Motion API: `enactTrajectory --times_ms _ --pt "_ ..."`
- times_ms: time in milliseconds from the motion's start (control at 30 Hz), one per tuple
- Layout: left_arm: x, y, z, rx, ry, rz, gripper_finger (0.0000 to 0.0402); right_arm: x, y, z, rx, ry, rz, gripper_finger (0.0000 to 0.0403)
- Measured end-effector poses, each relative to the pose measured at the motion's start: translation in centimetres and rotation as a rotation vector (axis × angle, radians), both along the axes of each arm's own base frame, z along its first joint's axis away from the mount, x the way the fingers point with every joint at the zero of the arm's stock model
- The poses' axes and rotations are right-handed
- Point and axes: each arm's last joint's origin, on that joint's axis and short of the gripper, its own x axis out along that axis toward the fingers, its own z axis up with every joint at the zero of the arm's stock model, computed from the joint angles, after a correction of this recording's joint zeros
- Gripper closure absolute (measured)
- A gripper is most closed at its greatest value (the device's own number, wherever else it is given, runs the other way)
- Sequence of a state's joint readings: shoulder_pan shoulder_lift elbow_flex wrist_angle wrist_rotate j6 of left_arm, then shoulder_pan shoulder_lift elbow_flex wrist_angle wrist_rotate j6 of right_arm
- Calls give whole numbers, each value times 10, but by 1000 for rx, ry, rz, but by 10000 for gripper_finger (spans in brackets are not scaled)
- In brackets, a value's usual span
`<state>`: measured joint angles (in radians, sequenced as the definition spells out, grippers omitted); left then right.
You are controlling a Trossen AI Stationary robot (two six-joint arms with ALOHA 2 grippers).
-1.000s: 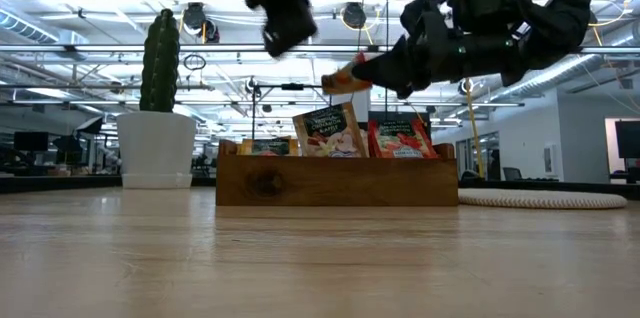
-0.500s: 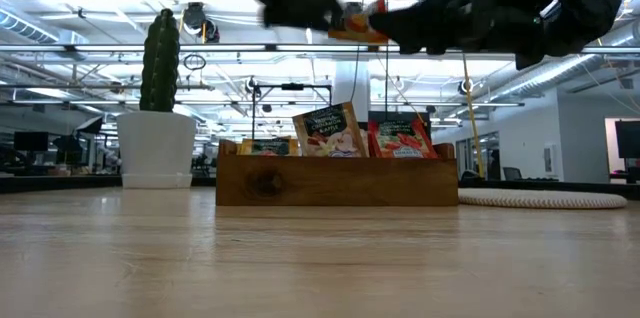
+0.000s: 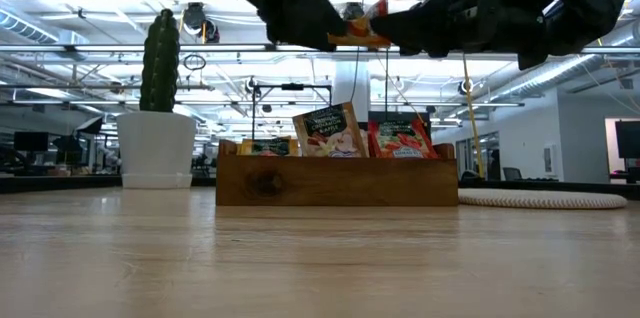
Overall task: Pick & Place Tea
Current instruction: Put the yellow tea bag into the left section of the wooden organizer
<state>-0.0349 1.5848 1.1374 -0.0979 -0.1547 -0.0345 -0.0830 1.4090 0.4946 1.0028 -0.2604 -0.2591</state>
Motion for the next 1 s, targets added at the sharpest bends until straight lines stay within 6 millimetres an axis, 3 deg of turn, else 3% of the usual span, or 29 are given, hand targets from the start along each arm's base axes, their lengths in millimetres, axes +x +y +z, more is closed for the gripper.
enactTrajectory --times_ms 233,567,1000 --pt "-7 0 11 3 -16 -7 169 0 0 -1 -10 10 -3 390" --pt "-8 0 8 -5 6 -16 216 0 0 0 -7 3 -4 390" --pt "-5 -1 13 -30 -55 -78 360 0 0 0 8 6 -1 390"
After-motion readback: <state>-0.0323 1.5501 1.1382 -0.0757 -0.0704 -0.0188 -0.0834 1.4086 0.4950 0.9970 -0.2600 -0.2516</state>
